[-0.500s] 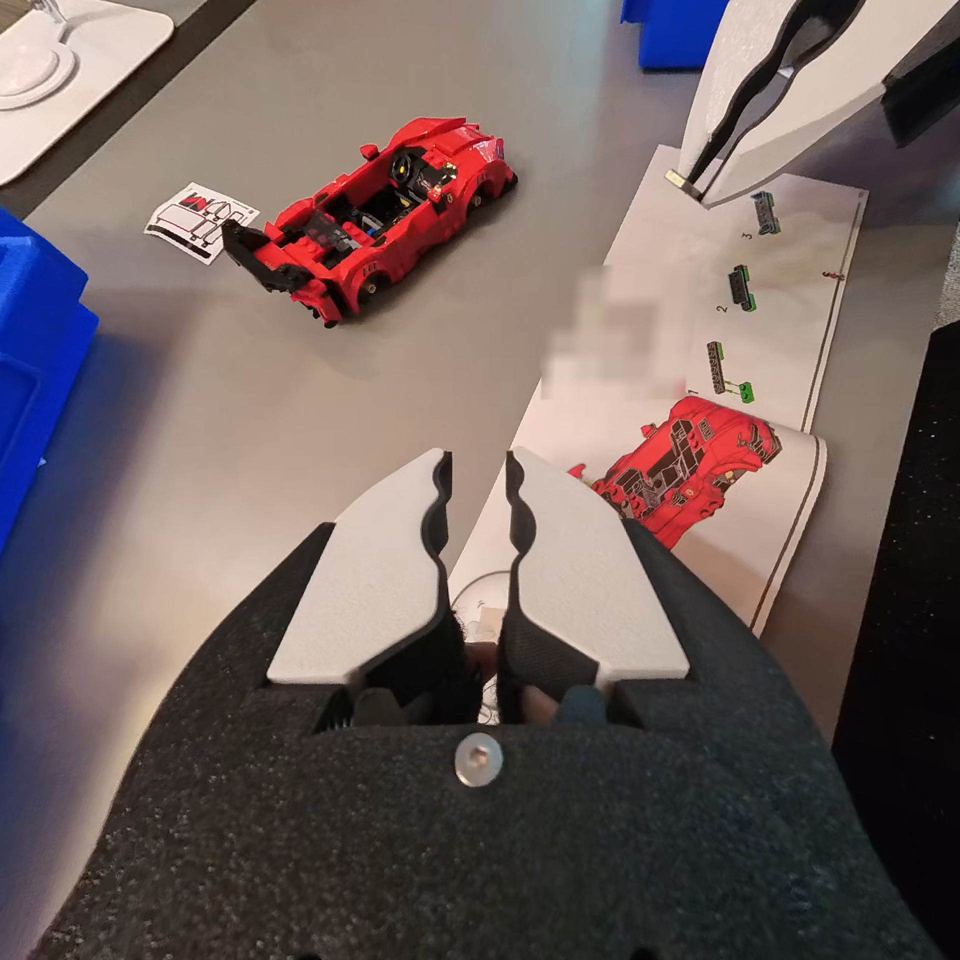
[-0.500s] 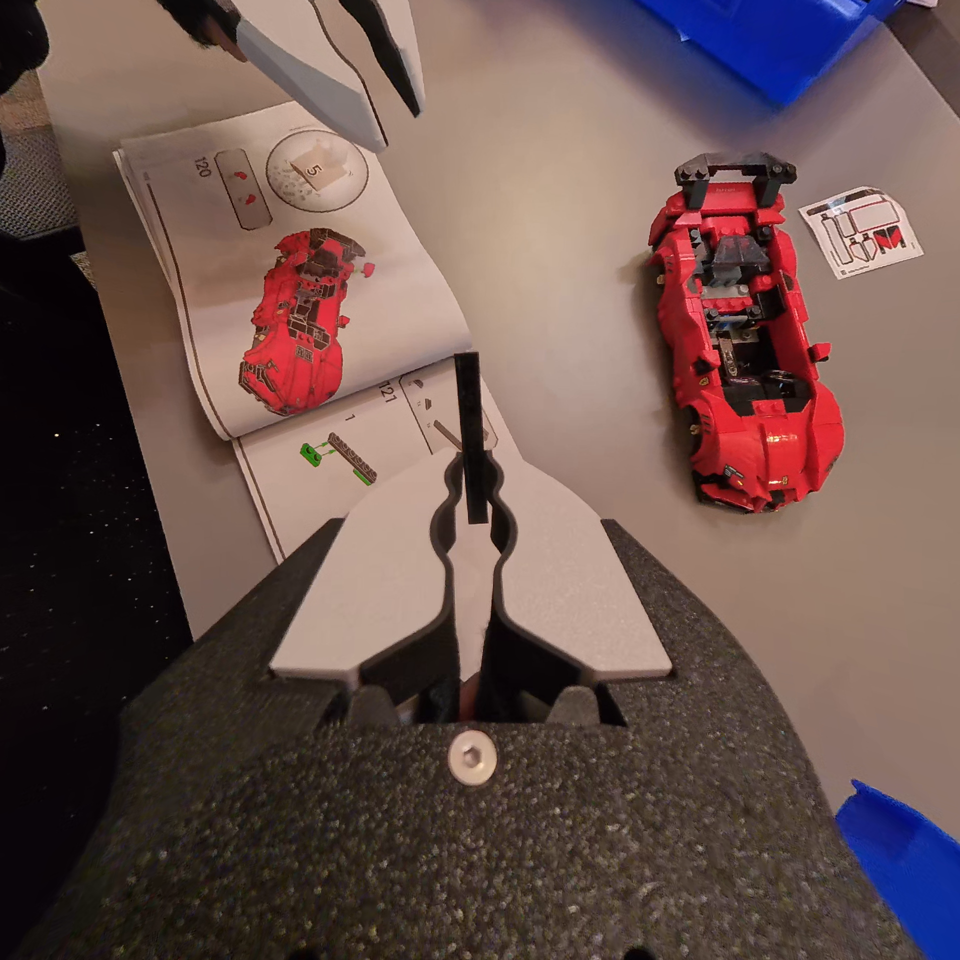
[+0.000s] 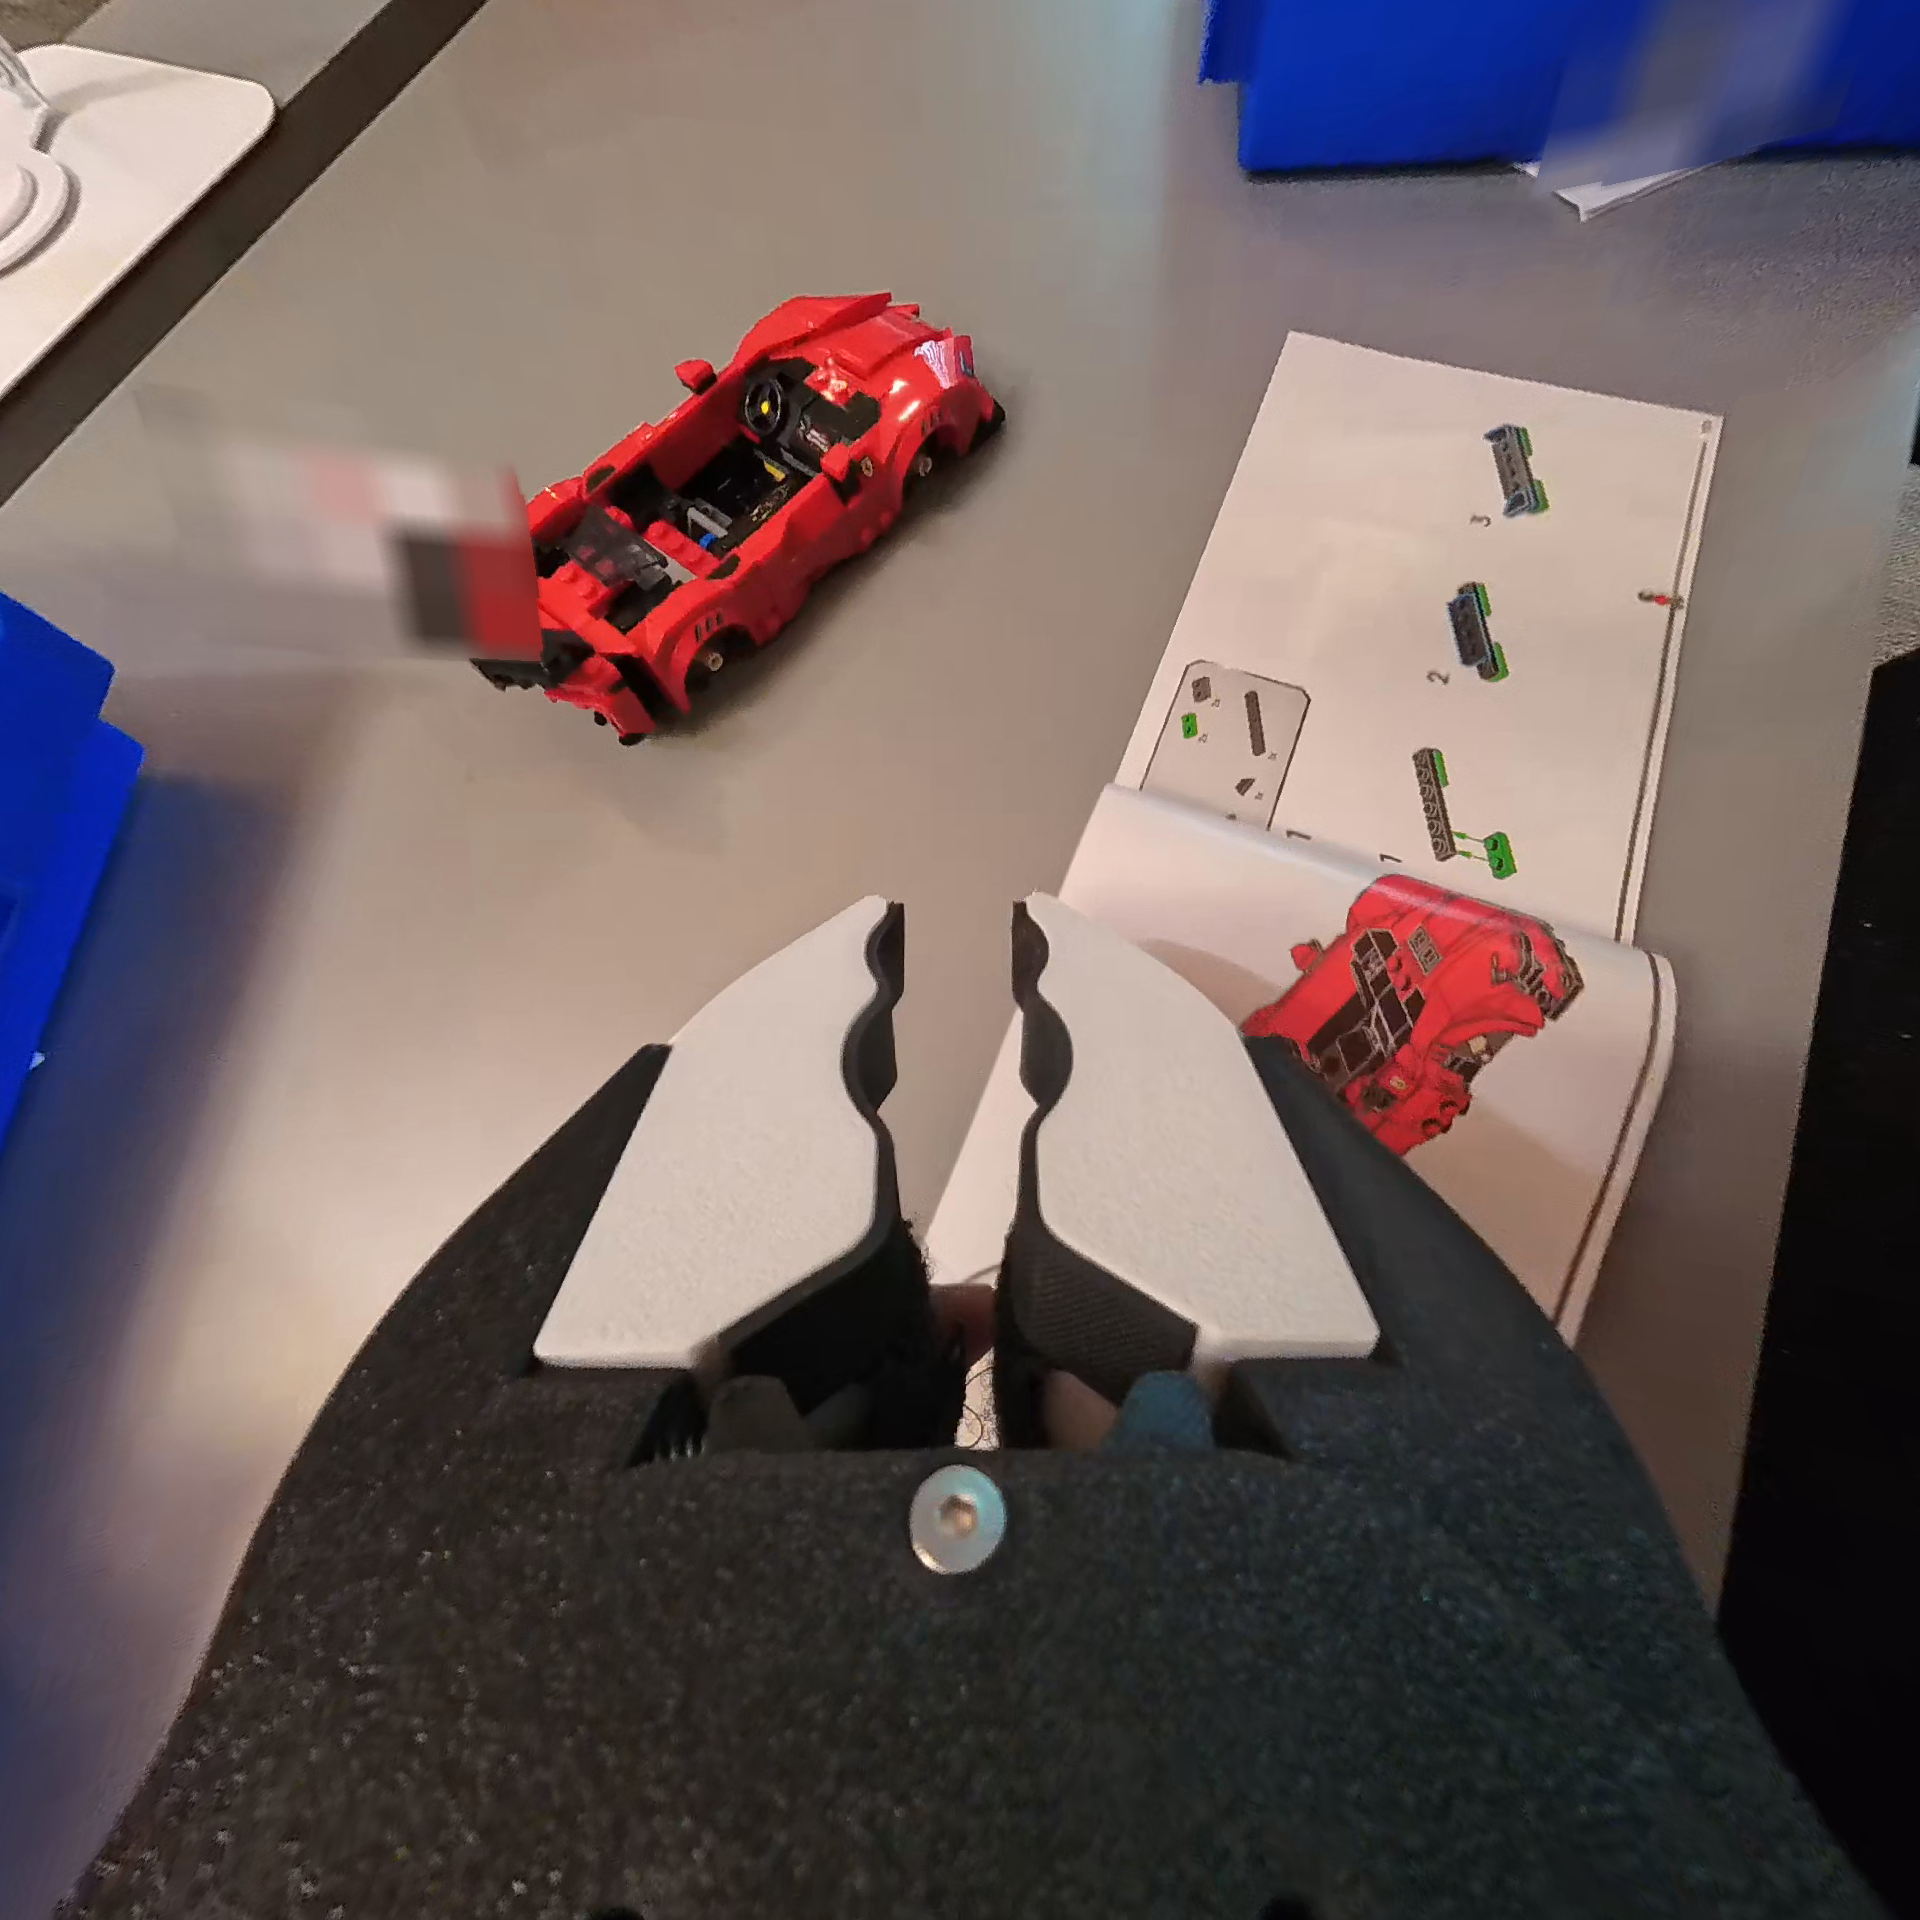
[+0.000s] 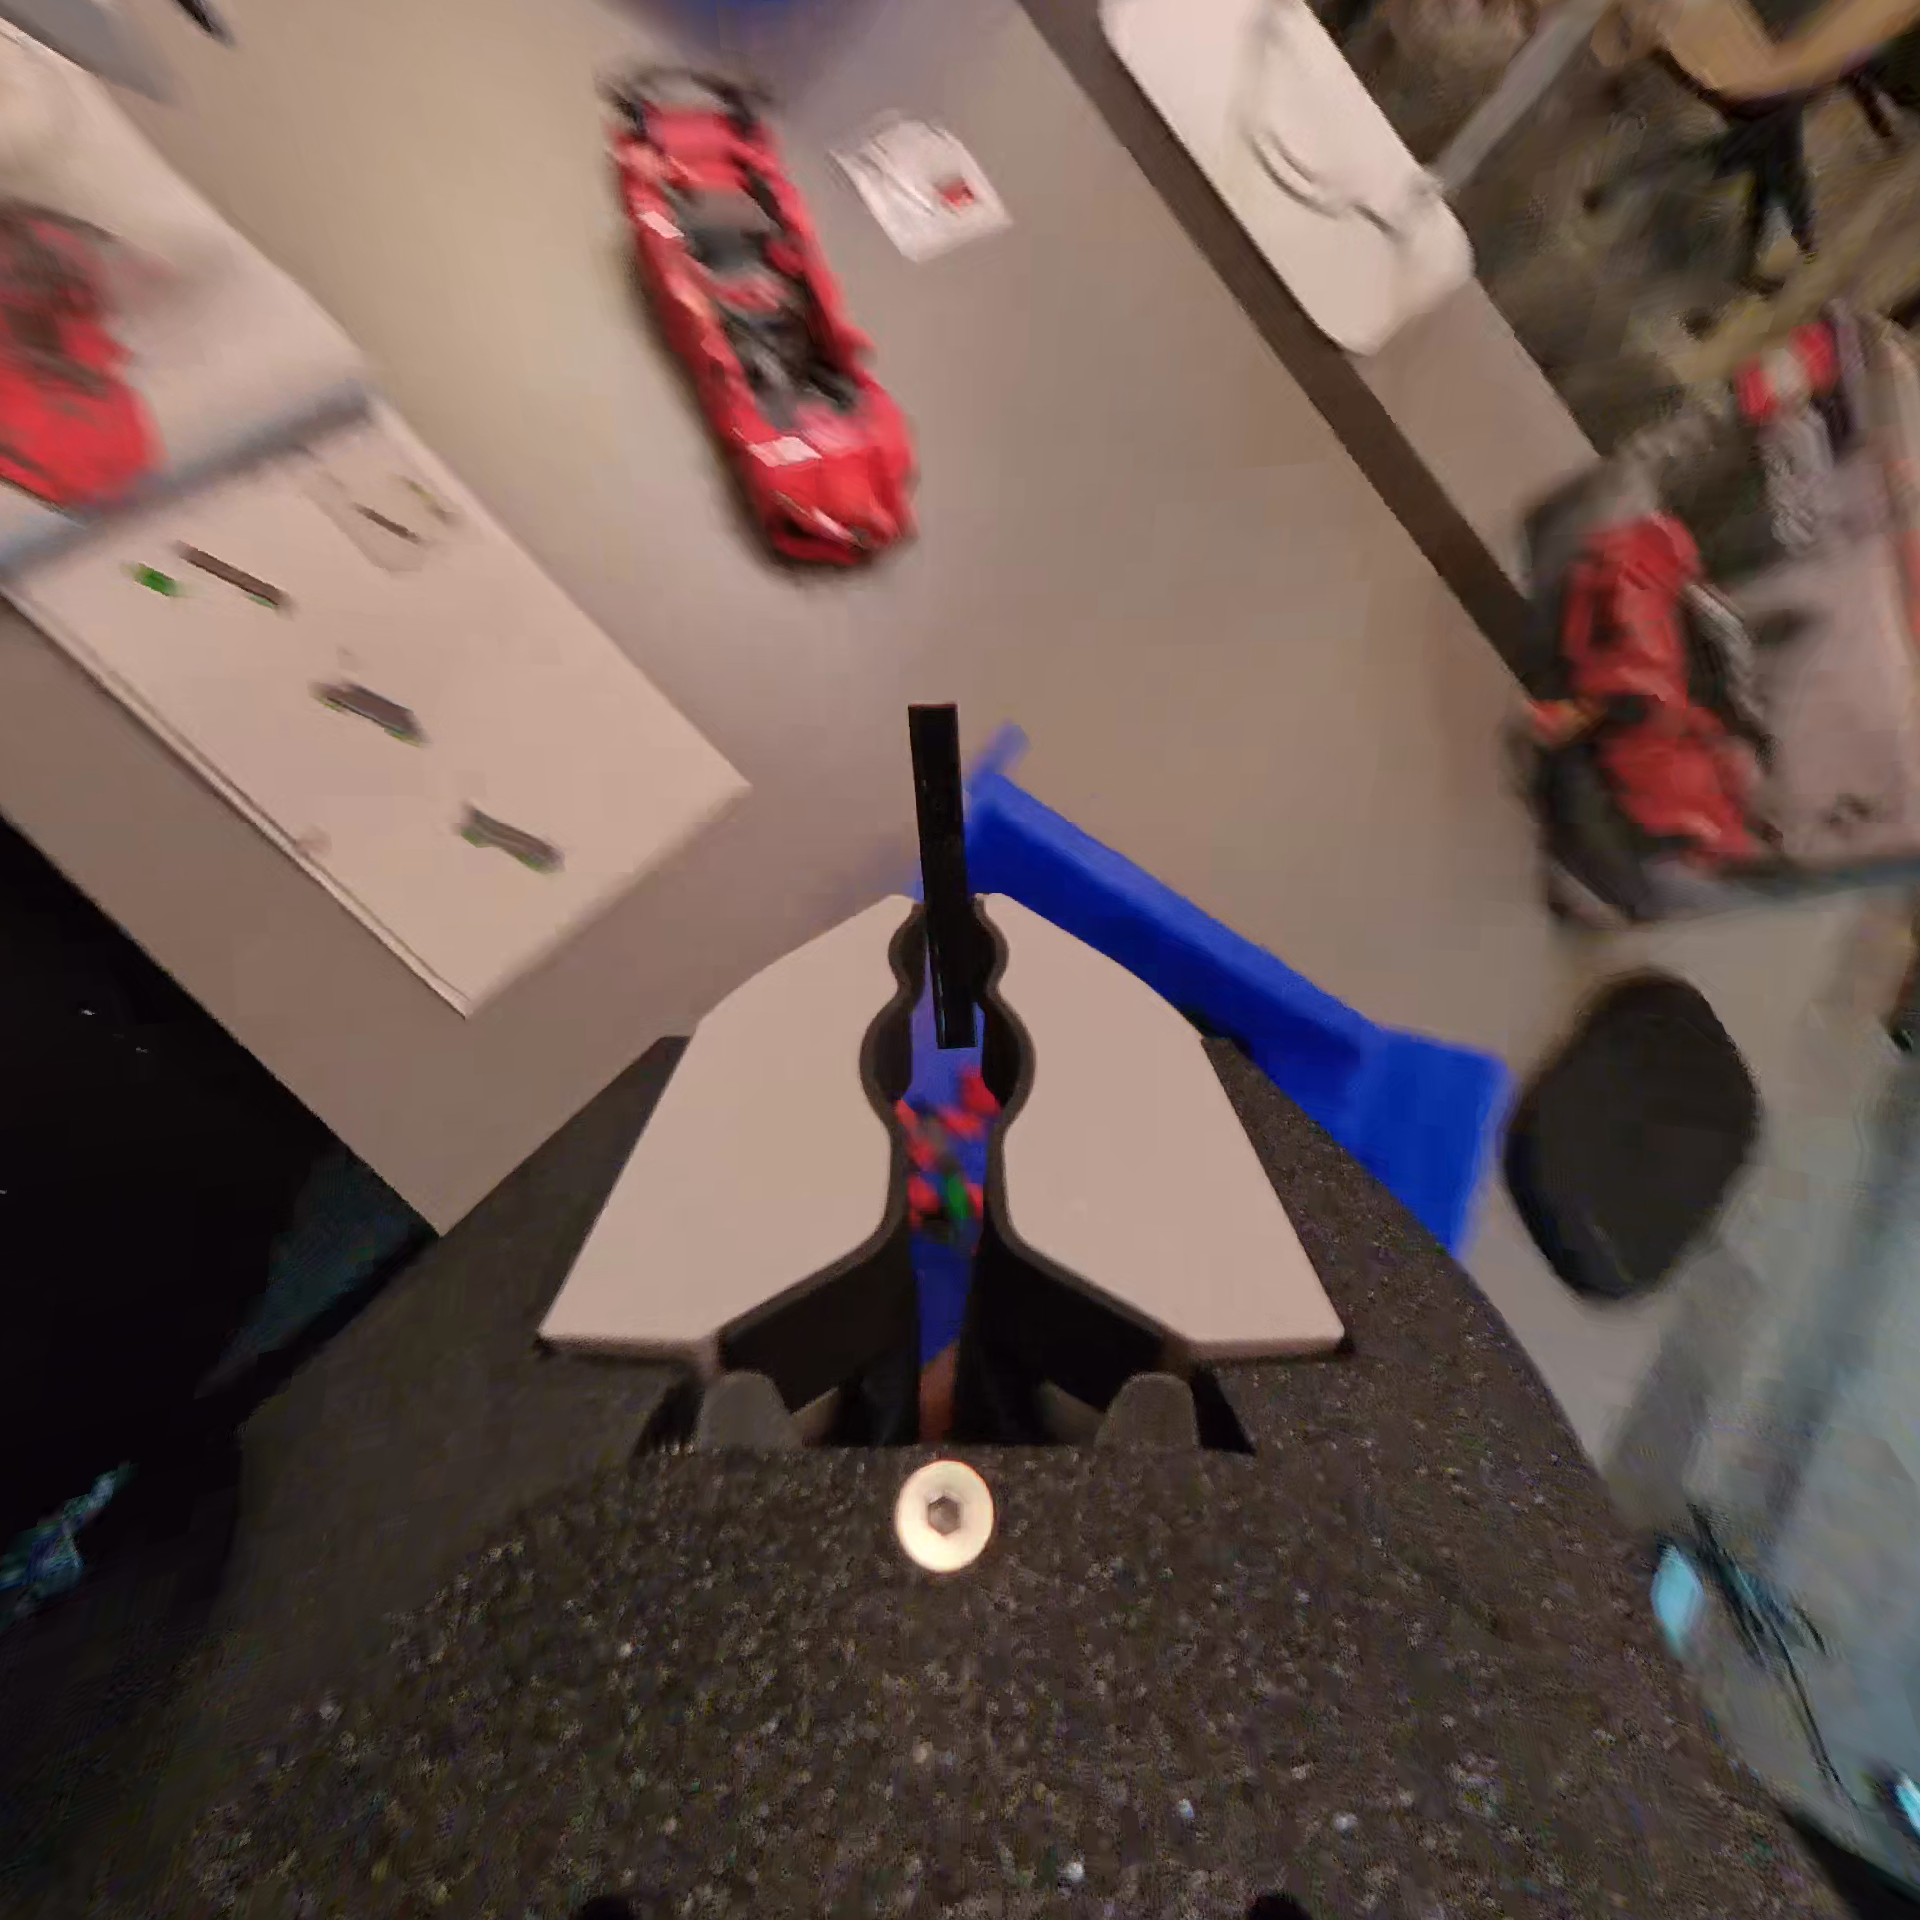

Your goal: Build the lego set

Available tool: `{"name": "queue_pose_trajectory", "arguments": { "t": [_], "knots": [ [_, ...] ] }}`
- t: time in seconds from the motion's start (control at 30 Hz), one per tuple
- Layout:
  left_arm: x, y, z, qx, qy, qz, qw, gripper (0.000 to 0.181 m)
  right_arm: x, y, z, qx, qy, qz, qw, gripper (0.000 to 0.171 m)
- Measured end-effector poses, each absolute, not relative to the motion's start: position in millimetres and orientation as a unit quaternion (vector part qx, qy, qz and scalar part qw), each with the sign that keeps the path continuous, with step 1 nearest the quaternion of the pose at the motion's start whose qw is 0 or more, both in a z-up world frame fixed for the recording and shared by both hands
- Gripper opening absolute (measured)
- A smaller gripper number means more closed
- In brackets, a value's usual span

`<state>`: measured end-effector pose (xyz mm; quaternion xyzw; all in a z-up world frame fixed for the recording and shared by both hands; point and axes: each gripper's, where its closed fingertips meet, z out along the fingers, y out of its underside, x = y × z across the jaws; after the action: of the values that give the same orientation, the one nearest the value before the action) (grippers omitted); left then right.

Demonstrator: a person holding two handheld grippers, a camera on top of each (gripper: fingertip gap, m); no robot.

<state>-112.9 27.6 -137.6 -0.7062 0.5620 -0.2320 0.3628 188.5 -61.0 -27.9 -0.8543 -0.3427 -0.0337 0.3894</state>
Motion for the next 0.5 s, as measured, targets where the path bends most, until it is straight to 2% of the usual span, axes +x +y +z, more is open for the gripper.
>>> {"name": "queue_pose_trajectory", "arguments": {
  "t": [0.1, 0.2, 0.37, 0.5],
  "knots": [
    [-104, 32, -138, -0.708, 0.56, -0.237, 0.359, 0.019, 247, -70, -24, -0.879, -0.314, -0.037, 0.358, 0.008],
    [-95, 37, -135, -0.711, 0.556, -0.237, 0.359, 0.019, 274, -66, -47, -0.898, -0.301, 0.005, 0.32, 0.008],
    [-85, 40, -127, -0.718, 0.55, -0.222, 0.364, 0.019, 282, -57, -101, -0.878, -0.421, 0.021, 0.228, 0.008],
    [-80, 44, -122, -0.731, 0.531, -0.223, 0.367, 0.019, 268, -55, -130, -0.854, -0.483, 0.084, 0.173, 0.008]
  ]
}}
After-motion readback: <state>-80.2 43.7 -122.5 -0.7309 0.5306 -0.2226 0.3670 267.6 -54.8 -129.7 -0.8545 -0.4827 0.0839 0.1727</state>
